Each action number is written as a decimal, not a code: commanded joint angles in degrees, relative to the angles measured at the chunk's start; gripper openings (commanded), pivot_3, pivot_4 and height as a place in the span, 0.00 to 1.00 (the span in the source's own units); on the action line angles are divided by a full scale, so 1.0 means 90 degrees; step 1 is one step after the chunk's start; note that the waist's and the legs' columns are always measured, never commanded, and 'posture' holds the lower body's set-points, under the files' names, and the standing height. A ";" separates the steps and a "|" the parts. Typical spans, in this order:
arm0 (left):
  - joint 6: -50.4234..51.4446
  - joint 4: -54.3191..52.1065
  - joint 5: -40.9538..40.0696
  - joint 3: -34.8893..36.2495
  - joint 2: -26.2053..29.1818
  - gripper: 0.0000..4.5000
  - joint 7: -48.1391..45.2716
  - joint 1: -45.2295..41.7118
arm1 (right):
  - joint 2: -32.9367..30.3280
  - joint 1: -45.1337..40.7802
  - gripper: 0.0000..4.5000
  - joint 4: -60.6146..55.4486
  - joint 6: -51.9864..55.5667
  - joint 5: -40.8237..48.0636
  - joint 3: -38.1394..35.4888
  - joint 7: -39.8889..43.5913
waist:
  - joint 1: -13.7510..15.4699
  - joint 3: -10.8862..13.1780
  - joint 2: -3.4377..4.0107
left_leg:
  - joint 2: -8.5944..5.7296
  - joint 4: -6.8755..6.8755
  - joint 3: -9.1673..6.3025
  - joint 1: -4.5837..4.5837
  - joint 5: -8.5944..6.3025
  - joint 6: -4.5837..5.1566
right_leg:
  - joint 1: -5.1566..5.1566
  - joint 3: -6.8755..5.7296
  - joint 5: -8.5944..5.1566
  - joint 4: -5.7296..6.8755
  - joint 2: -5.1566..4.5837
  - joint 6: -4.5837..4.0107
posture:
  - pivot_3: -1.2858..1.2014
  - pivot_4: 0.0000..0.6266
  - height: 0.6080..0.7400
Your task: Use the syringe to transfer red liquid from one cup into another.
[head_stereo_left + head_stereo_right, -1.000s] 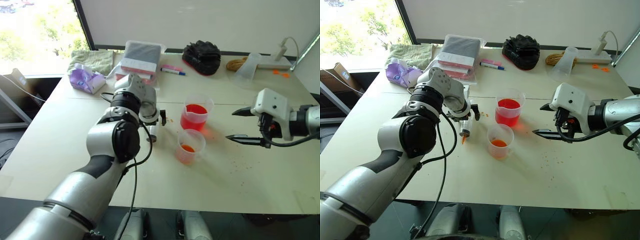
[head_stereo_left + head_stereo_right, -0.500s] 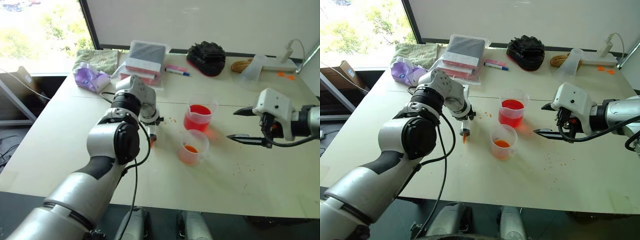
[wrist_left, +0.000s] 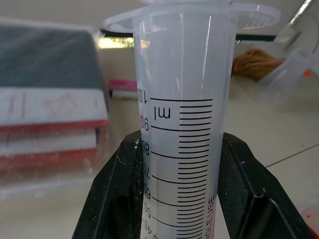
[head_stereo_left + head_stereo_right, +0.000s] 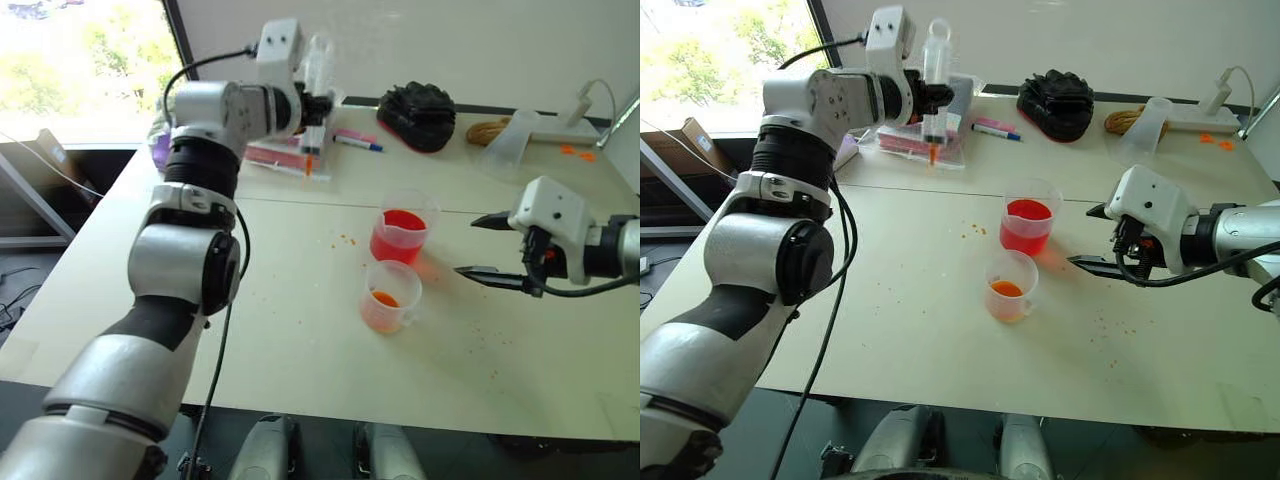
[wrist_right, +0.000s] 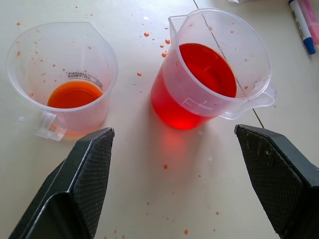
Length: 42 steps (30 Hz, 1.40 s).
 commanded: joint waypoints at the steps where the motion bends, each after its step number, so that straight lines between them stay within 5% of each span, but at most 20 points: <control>1: -0.1676 -0.0014 -0.0099 -0.0098 -0.0234 0.32 -0.1088 -0.0310 | 0.0076 -0.0064 0.91 -0.0197 0.0015 -0.0067 -0.0303 -0.0256 | -0.0005 0.0000 0.0001 | 0.0000 0.0000 0.0000 0.0000 0.0000 0.0001 | 0.0000 0.0000 0.0000 0.0000 0.0001 0.0000 | 0.52 0.24 1.00; 11: -0.4479 0.1168 -0.0121 -0.0053 -0.1312 0.32 -0.2495 0.0129 | 0.0485 -0.0264 0.91 -0.0466 0.0495 0.0066 -0.0543 -0.1042 | -0.0021 -0.0001 0.0002 | 0.0003 0.0003 0.0004 0.0001 -0.0042 0.0086 | -0.0001 -0.0006 0.0000 0.0003 0.0013 0.0000 | 0.52 0.24 1.00; 19: -0.4908 0.1397 -0.0532 0.0244 -0.1653 0.32 -0.3647 0.0779 | 0.0590 -0.0288 0.91 -0.0654 0.0770 0.0083 -0.0699 -0.1393 | -0.0015 -0.0003 0.0005 | 0.0003 0.0007 0.0005 -0.0002 -0.0046 0.0101 | -0.0001 -0.0008 0.0000 0.0001 0.0020 0.0000 | 0.52 0.24 1.00; 42: -0.6088 0.2089 0.0310 -0.0115 -0.1918 0.32 -0.3523 0.1977 | 0.0986 -0.2661 0.91 0.0248 0.2110 0.0776 -0.0218 -0.2018 | -0.0015 -0.0004 0.0006 | 0.0004 0.0008 0.0003 -0.0002 -0.0048 0.0106 | -0.0001 0.0002 0.0000 0.0002 0.0007 0.0000 | 0.52 0.24 1.00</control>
